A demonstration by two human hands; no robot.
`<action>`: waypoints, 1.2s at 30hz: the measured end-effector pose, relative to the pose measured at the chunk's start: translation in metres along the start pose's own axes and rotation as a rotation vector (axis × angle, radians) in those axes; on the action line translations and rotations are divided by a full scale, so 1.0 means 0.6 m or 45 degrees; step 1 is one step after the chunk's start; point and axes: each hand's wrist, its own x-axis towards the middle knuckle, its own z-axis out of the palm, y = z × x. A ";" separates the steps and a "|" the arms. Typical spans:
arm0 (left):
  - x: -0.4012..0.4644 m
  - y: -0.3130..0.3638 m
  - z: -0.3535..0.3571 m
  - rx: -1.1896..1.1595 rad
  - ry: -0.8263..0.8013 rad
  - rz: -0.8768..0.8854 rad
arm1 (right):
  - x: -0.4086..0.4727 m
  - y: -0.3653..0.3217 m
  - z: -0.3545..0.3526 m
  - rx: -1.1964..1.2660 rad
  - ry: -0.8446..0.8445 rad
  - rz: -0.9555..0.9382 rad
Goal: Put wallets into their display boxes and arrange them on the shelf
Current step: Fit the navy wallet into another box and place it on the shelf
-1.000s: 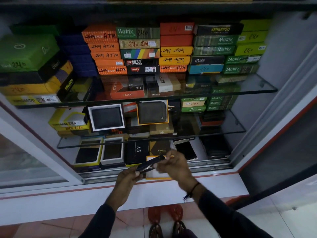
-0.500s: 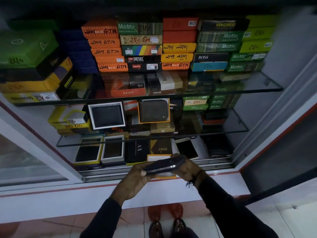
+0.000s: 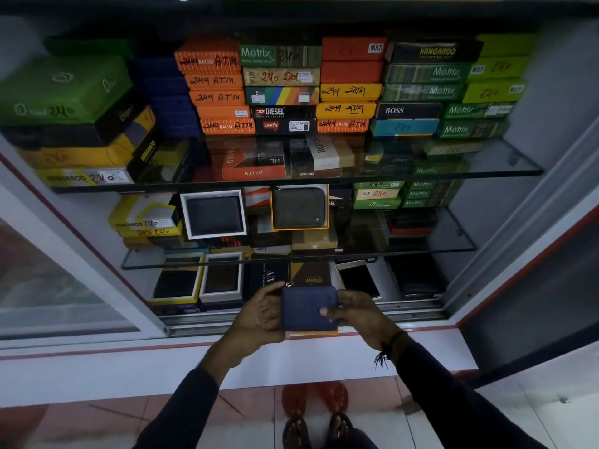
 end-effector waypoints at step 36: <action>0.115 -0.074 0.063 0.868 0.655 -0.293 | 0.091 0.068 0.008 -0.644 0.600 0.425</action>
